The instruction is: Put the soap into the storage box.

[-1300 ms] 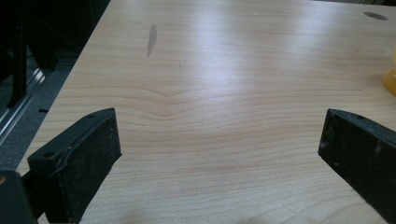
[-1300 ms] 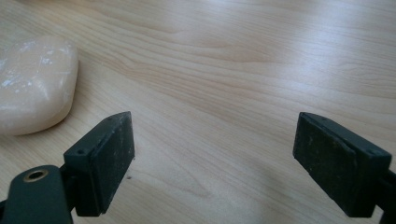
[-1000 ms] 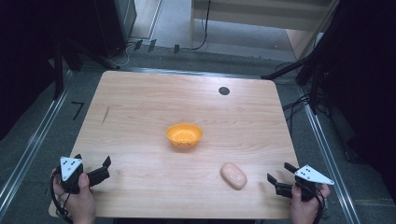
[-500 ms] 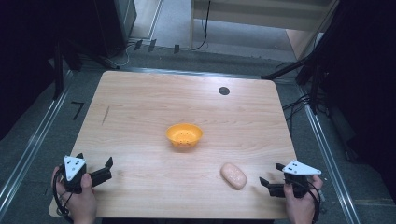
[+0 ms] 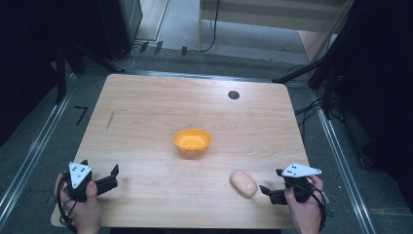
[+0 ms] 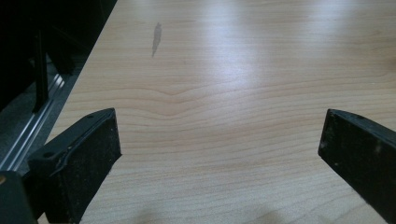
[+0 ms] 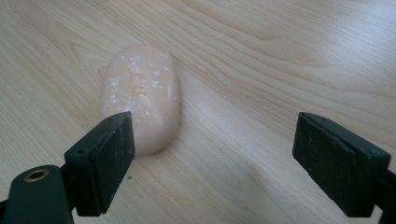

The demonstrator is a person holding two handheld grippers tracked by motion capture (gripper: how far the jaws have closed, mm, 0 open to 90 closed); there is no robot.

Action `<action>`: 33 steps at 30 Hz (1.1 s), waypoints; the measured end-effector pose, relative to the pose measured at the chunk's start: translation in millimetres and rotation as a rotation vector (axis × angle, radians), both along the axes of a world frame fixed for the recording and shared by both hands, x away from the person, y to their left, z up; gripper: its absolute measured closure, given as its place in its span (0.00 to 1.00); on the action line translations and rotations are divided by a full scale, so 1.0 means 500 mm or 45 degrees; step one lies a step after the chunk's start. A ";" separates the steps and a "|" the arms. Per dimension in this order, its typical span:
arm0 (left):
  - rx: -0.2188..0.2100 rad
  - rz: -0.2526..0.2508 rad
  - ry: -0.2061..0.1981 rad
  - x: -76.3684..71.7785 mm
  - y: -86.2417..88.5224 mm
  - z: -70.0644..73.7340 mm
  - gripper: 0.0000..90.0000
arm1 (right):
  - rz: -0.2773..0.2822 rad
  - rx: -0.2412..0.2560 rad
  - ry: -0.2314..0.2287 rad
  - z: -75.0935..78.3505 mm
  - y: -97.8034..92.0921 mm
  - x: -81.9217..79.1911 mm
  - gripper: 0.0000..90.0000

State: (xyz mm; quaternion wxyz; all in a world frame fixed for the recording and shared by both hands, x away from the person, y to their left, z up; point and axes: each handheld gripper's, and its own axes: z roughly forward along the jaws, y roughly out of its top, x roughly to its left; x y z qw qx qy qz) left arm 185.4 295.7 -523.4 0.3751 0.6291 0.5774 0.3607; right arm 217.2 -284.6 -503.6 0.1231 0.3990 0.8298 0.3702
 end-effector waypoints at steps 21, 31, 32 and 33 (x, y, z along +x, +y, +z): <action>0.012 -0.008 0.005 0.001 -0.004 -0.001 0.00 | 0.043 -0.051 0.064 -0.011 0.076 0.014 0.15; 0.013 -0.010 0.009 0.002 -0.003 0.000 0.00 | 0.062 -0.097 0.080 -0.021 0.105 0.019 0.15; 0.013 -0.012 0.010 0.003 -0.003 0.000 0.00 | 0.065 -0.095 0.077 -0.022 0.107 0.019 0.15; 0.014 -0.014 0.014 0.003 -0.003 0.000 0.00 | 0.066 -0.096 0.084 -0.023 0.109 0.018 0.15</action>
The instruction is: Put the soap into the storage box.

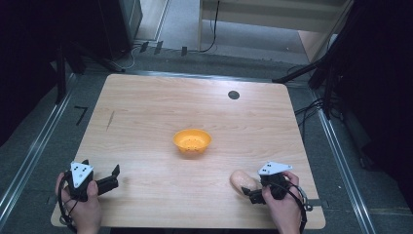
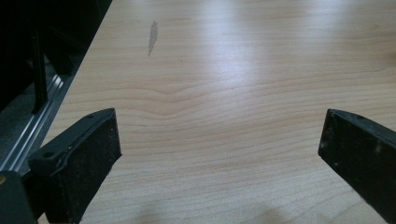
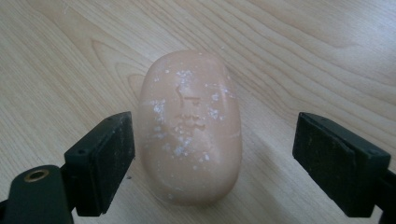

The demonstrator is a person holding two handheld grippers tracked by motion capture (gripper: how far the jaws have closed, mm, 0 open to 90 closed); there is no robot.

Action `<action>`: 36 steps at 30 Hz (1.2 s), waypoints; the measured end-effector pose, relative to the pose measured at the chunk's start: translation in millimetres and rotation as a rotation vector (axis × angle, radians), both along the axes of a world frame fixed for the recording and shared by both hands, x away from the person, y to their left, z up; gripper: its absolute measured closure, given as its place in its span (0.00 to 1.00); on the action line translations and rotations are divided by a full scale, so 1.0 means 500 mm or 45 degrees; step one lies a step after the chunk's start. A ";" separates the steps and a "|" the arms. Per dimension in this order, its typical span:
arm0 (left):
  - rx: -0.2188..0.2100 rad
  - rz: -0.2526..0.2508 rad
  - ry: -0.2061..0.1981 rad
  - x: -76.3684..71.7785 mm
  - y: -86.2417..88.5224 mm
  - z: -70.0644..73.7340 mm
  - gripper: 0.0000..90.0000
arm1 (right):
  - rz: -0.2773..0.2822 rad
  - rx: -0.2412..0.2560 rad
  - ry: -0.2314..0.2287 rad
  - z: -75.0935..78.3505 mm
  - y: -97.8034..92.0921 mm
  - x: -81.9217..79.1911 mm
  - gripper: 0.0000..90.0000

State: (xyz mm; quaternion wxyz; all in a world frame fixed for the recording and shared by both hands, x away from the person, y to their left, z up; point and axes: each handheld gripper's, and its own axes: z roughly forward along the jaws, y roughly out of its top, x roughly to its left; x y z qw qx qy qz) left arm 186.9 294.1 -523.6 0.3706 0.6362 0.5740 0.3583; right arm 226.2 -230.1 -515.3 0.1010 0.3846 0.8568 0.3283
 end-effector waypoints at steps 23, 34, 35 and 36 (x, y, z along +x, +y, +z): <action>-0.006 -0.015 0.010 0.002 0.000 0.000 0.00 | 0.005 -0.070 -0.007 -0.015 0.041 0.003 0.18; -0.008 -0.016 0.011 0.002 0.000 0.000 0.00 | 0.019 -0.102 -0.011 -0.029 0.054 0.004 0.32; -0.008 -0.015 0.011 0.002 0.000 0.000 0.00 | 0.029 -0.099 -0.013 -0.030 0.053 0.004 0.34; -0.007 -0.016 0.011 0.002 0.000 0.000 0.00 | 0.029 -0.099 -0.013 -0.030 0.053 0.004 0.34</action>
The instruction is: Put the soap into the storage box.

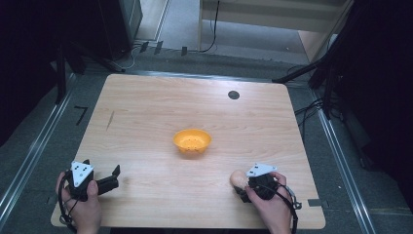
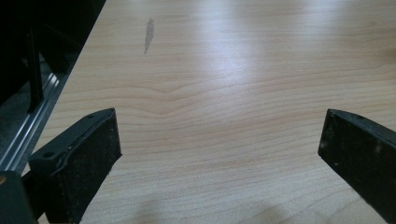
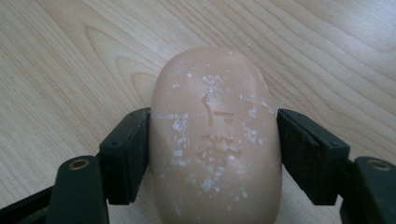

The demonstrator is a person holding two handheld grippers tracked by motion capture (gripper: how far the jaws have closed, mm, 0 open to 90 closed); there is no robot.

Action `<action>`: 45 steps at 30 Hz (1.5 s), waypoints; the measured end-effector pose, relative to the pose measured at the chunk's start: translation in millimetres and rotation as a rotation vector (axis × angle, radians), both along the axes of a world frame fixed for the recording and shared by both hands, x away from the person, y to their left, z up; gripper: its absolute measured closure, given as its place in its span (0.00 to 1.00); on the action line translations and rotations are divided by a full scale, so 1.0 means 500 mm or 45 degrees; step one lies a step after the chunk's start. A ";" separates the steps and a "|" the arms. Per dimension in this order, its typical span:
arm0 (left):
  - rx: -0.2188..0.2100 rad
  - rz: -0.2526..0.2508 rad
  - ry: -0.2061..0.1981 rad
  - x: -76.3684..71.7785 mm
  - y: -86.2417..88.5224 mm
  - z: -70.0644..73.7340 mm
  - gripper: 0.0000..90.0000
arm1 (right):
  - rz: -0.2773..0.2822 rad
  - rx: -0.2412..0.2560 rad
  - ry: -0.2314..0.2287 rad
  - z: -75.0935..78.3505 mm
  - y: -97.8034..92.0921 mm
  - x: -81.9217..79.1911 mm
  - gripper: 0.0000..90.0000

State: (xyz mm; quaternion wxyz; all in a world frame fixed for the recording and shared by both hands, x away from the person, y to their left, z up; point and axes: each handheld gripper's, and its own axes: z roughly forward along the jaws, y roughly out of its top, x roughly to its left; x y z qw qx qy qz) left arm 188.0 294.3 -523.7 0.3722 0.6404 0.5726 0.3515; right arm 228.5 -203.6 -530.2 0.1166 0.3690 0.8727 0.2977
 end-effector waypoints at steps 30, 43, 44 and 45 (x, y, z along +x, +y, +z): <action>0.010 0.001 -0.011 -0.002 -0.001 0.000 0.00 | 0.216 0.007 0.031 0.031 -0.002 0.037 0.37; 0.007 -0.010 -0.016 -0.003 -0.001 0.000 0.00 | 0.279 0.011 0.011 0.072 0.014 0.070 0.37; 0.007 -0.011 -0.015 -0.003 -0.001 0.000 0.00 | 0.275 0.022 0.017 0.075 0.014 0.071 0.37; 0.007 -0.012 -0.015 -0.003 -0.002 0.000 0.00 | 0.279 0.027 0.015 0.076 0.014 0.073 0.37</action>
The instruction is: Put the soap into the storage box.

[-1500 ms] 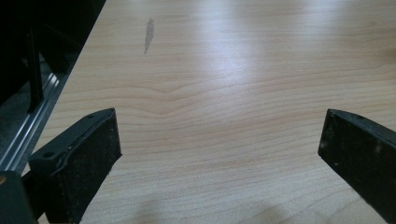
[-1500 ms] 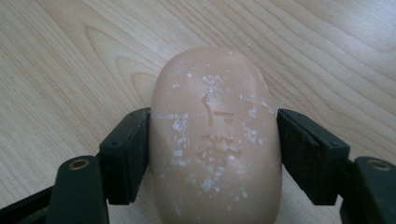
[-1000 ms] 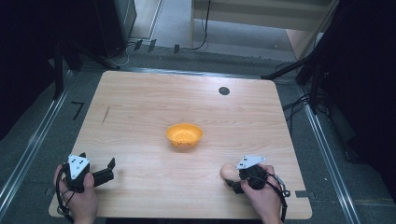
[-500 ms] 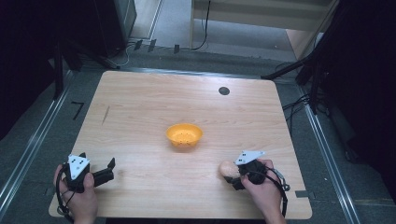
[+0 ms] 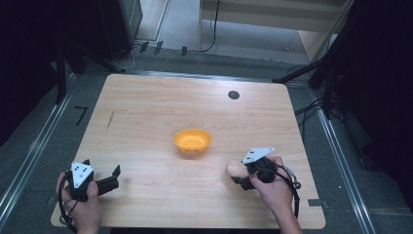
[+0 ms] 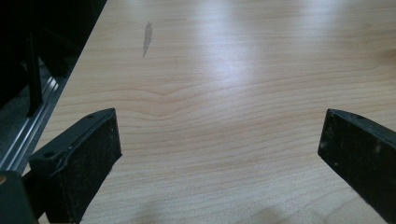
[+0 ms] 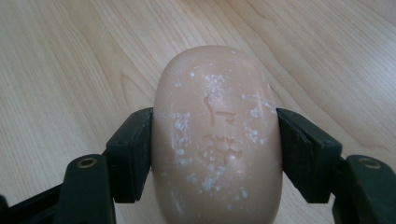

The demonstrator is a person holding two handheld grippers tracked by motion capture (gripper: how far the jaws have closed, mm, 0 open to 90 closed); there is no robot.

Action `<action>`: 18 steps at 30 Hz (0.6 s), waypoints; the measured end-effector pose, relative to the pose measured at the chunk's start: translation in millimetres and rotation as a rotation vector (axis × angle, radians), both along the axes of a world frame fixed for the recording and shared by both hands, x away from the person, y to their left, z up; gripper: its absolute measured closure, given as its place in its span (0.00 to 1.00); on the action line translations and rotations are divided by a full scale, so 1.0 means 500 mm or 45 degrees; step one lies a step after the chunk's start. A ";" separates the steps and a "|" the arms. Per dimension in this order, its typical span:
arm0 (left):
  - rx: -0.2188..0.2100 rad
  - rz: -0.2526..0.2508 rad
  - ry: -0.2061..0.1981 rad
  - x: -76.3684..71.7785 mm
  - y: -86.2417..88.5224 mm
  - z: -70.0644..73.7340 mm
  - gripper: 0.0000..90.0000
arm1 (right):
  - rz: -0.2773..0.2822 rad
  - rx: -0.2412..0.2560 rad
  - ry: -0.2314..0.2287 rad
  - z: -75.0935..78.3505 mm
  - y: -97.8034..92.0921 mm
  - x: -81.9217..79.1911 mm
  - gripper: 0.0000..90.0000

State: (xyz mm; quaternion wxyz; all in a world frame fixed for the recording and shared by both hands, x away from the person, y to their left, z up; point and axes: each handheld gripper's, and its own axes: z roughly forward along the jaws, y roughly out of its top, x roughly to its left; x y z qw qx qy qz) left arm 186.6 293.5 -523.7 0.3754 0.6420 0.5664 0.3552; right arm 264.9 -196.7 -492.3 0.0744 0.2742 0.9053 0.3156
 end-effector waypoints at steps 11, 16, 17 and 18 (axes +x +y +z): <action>-0.004 0.005 -0.002 0.000 0.001 0.000 0.00 | 0.014 0.001 -0.009 0.016 0.003 0.013 0.37; 0.000 0.000 -0.003 0.000 0.001 0.000 0.00 | 0.025 0.002 -0.015 0.020 0.004 0.024 0.37; -0.001 0.002 -0.003 0.000 0.001 0.000 0.00 | 0.025 0.006 -0.012 0.020 0.005 0.025 0.37; -0.003 0.002 -0.003 0.000 0.001 0.000 0.00 | 0.023 0.005 -0.010 0.021 0.006 0.026 0.37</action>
